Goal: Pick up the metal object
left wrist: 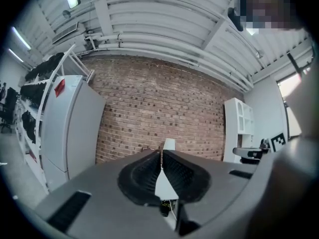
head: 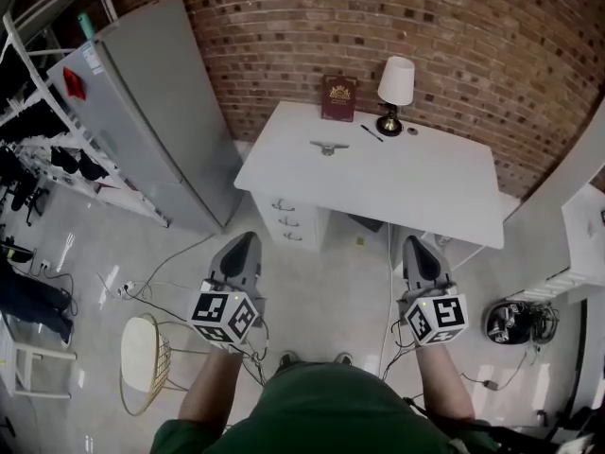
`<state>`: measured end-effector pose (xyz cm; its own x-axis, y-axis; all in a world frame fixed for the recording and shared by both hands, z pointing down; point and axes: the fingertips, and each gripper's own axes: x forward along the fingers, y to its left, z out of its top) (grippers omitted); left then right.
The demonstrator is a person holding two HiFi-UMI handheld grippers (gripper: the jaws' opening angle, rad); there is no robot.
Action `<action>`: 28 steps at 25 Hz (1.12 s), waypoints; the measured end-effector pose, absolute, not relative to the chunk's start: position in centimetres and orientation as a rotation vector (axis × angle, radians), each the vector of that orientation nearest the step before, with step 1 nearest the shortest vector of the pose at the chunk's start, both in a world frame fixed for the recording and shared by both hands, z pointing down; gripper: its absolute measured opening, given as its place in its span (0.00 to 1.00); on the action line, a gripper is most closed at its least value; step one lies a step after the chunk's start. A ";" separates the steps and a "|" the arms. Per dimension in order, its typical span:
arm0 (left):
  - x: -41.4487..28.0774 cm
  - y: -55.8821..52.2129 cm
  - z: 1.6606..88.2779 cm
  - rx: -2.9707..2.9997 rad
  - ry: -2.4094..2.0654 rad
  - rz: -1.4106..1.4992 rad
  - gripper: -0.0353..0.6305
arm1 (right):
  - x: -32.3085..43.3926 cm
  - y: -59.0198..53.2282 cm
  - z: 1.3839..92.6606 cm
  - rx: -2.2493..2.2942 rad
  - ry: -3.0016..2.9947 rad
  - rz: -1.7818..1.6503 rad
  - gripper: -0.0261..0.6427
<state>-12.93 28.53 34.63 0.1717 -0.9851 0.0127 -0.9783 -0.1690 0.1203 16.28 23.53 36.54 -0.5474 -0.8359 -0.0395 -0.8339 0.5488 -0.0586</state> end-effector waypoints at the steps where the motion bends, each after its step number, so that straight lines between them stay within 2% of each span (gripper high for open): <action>1: -12.4 28.6 34.8 2.322 -1.959 -0.100 0.07 | 16.7 23.5 36.7 -1.456 2.713 -0.051 0.05; 15: -9.5 29.3 36.5 2.247 -2.008 -0.066 0.07 | 20.9 21.9 39.1 -1.483 2.733 -0.119 0.05; 28: -9.8 21.0 39.2 2.262 -1.893 -0.064 0.07 | 20.6 15.9 40.9 -1.588 2.724 -0.139 0.05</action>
